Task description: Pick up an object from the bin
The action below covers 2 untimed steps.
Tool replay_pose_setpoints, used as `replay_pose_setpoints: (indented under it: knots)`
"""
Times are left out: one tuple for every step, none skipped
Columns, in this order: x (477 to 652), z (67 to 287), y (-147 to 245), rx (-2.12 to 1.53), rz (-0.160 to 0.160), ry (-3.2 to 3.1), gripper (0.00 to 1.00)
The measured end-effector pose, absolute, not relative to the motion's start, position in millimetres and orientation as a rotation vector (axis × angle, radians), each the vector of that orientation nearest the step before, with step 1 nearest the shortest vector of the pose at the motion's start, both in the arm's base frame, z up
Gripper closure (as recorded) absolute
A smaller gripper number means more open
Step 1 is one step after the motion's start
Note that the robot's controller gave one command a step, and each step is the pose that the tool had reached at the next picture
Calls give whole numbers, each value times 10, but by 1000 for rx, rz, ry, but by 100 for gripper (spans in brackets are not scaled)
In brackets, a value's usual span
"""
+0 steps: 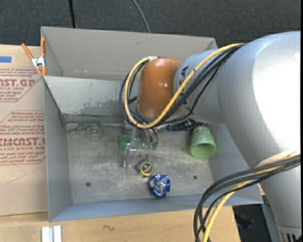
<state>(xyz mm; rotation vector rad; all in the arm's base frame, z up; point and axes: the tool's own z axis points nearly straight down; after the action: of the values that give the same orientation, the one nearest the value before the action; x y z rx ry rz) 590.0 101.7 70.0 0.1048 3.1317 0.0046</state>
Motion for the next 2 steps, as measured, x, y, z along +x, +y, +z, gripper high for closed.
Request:
replay_pose_setpoints:
  knots:
    - [5777,1003,950,323,2,3123,0]
    - [5714,993,952,244,-1,3132,0]
